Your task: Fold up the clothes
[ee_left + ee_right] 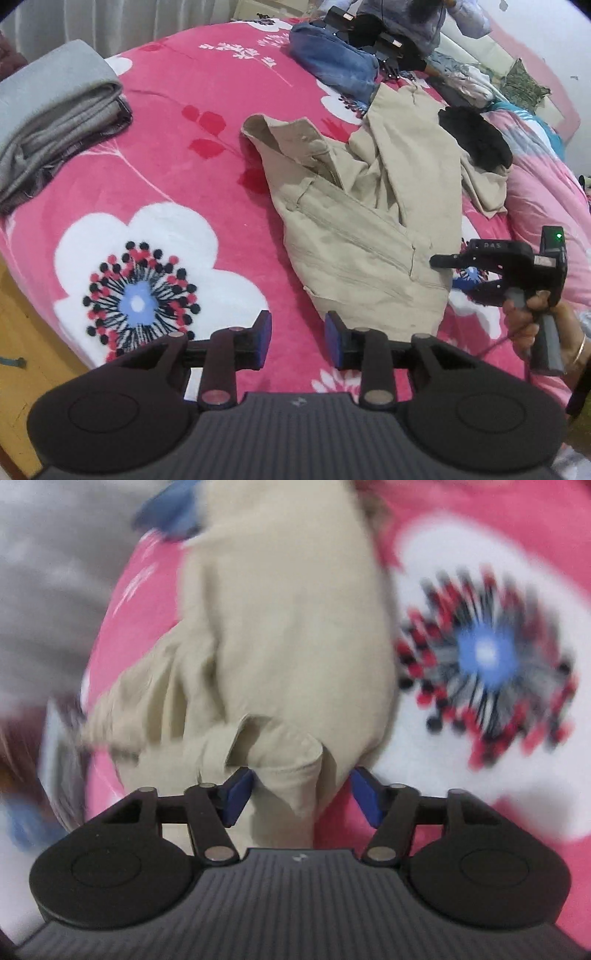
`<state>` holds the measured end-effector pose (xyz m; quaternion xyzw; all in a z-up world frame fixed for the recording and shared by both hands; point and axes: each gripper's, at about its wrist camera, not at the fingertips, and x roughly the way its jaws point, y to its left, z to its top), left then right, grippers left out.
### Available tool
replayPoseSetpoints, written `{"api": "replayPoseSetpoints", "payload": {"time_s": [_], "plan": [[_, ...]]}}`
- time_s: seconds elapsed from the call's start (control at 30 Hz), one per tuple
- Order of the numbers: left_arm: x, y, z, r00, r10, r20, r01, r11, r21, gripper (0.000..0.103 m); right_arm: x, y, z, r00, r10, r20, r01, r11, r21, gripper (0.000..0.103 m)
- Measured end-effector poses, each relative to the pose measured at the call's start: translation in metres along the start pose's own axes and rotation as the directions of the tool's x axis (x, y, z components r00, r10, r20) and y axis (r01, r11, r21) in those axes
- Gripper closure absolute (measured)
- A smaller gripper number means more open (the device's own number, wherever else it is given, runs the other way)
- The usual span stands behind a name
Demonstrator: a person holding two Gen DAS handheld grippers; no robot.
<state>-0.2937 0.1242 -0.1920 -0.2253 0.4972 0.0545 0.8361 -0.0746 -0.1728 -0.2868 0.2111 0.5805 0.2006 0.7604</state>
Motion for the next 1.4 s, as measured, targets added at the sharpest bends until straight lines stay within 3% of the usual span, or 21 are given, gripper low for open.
{"api": "replayPoseSetpoints", "payload": {"time_s": [0.07, 0.13, 0.27, 0.33, 0.4, 0.47, 0.57, 0.63, 0.7, 0.8, 0.93, 1.0, 1.1, 1.13, 1.2, 1.23, 1.33, 1.4], "plan": [[-0.001, 0.006, -0.004, 1.000, -0.027, -0.003, 0.027, 0.999, -0.034, 0.074, 0.003, -0.002, -0.003, 0.999, 0.047, 0.013, -0.048, 0.998, 0.044, 0.096], [-0.003, 0.012, -0.008, 0.998, -0.056, -0.006, 0.056, 0.996, -0.070, 0.076, -0.003, 0.003, -0.008, 0.995, 0.100, 0.030, -0.101, 0.993, 0.058, 0.096], [-0.012, 0.031, -0.017, 0.997, -0.079, -0.009, 0.077, 0.988, -0.133, 0.077, -0.044, 0.061, -0.034, 0.985, 0.174, 0.019, -0.170, 0.976, -0.134, 0.097], [-0.016, 0.041, -0.022, 0.998, -0.060, -0.011, 0.057, 0.987, -0.152, 0.077, -0.048, 0.088, -0.054, 0.993, 0.113, -0.015, -0.113, 0.952, -0.284, 0.096], [-0.019, 0.050, -0.027, 0.999, -0.042, -0.014, 0.038, 0.984, -0.175, 0.077, -0.051, 0.113, -0.075, 0.999, 0.036, -0.035, -0.048, 0.900, -0.434, 0.096], [-0.017, 0.048, -0.031, 0.999, -0.050, -0.016, 0.047, 0.981, -0.187, 0.077, -0.053, 0.111, -0.088, 0.998, -0.035, -0.048, 0.007, 0.870, -0.492, 0.096], [-0.011, 0.044, -0.036, 0.998, -0.068, -0.018, 0.062, 0.977, -0.204, 0.077, -0.045, 0.084, -0.098, 0.992, -0.095, -0.088, 0.055, 0.926, -0.373, 0.095], [-0.008, 0.042, -0.040, 0.997, -0.079, -0.019, 0.073, 0.974, -0.215, 0.077, -0.043, 0.071, -0.098, 0.992, -0.057, -0.112, 0.024, 0.961, -0.274, 0.096], [-0.004, 0.039, -0.044, 0.996, -0.090, -0.020, 0.083, 0.971, -0.226, 0.077, -0.045, 0.077, -0.101, 0.991, 0.020, -0.135, -0.058, 0.955, -0.291, 0.096], [-0.014, 0.042, -0.051, 0.998, -0.059, -0.011, 0.055, 0.968, -0.245, 0.077, -0.036, 0.112, -0.115, 0.959, 0.164, -0.231, -0.246, 0.885, -0.395, 0.097], [-0.043, 0.060, -0.063, 0.999, 0.040, 0.000, -0.038, 0.956, -0.290, 0.076, -0.007, 0.170, -0.134, 0.875, 0.321, -0.362, -0.468, 0.750, -0.467, 0.096], [-0.054, 0.077, -0.072, 0.995, 0.099, -0.017, -0.100, 0.942, -0.319, 0.076, 0.008, 0.190, -0.143, 0.845, 0.363, -0.393, -0.526, 0.697, -0.487, 0.096], [-0.056, 0.098, -0.086, 0.989, 0.138, -0.049, -0.146, 0.919, -0.365, 0.076, 0.052, 0.191, -0.159, 0.847, 0.265, -0.461, -0.495, 0.708, -0.503, 0.083], [-0.055, 0.105, -0.090, 0.988, 0.144, -0.060, -0.156, 0.912, -0.379, 0.074, 0.066, 0.188, -0.167, 0.844, 0.198, -0.499, -0.474, 0.712, -0.518, 0.074], [-0.051, 0.109, -0.094, 0.992, 0.109, -0.063, -0.126, 0.908, -0.399, 0.070, 0.085, 0.180, -0.184, 0.819, 0.046, -0.572, -0.433, 0.704, -0.563, 0.073], [-0.048, 0.110, -0.096, 0.995, 0.084, -0.057, -0.101, 0.907, -0.408, 0.065, 0.084, 0.179, -0.188, 0.808, 0.012, -0.589, -0.432, 0.691, -0.579, 0.072], [-0.034, 0.107, -0.101, 0.999, -0.012, -0.036, -0.005, 0.898, -0.441, 0.054, 0.060, 0.174, -0.171, 0.798, 0.005, -0.603, -0.440, 0.688, -0.577, 0.065], [-0.024, 0.101, -0.105, 0.998, -0.061, -0.024, 0.044, 0.894, -0.446, 0.050, 0.042, 0.176, -0.141, 0.823, 0.030, -0.567, -0.426, 0.691, -0.583, 0.063]]}}
